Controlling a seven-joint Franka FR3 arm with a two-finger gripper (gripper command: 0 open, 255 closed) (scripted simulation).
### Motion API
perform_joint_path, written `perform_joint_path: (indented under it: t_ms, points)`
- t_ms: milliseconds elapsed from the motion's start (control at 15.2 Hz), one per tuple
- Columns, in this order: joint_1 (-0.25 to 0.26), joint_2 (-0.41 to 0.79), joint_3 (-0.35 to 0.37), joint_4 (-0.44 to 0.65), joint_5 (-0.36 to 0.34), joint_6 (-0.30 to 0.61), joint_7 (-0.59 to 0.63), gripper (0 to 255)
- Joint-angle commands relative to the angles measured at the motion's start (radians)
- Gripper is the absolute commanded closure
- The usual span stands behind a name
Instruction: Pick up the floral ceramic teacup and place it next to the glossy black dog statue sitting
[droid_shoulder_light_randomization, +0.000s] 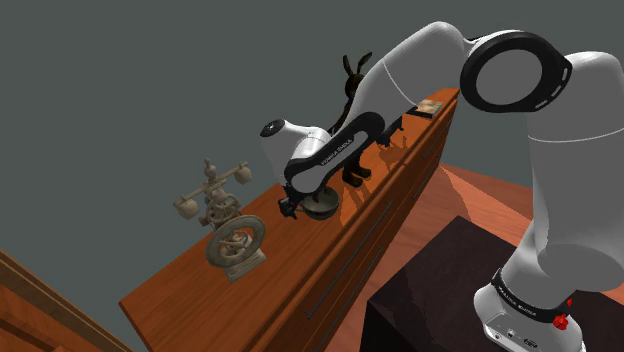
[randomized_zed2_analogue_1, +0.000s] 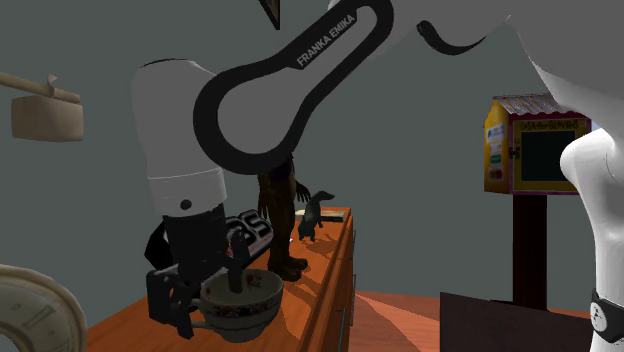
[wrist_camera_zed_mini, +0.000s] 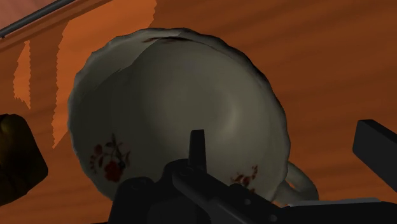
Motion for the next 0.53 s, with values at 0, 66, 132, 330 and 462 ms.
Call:
perform_joint_path:
  t_ms: [0,66,132,330,462]
  points:
    - [-0.002,0.017,-0.007,-0.01,-0.011,0.026,0.006,0]
    - [-0.002,0.017,-0.007,-0.01,-0.011,0.026,0.006,0]
    - [-0.002,0.017,-0.007,-0.01,-0.011,0.026,0.006,0]
    - [-0.002,0.017,-0.007,-0.01,-0.011,0.026,0.006,0]
    - [-0.002,0.017,-0.007,-0.01,-0.011,0.026,0.006,0]
